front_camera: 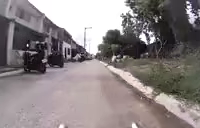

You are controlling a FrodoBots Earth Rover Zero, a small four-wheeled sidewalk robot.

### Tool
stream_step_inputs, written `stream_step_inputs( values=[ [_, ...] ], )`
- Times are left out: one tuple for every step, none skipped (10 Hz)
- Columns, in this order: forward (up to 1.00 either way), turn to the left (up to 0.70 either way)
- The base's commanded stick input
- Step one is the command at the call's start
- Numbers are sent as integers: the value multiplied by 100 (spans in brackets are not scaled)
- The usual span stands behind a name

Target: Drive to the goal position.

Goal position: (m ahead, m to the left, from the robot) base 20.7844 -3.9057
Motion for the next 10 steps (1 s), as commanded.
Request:
stream_step_inputs(
  values=[
    [100,1],
    [100,1],
    [100,1],
    [100,1],
    [100,1],
    [100,1],
    [100,1],
    [100,1],
    [100,1],
    [100,1]
  ],
)
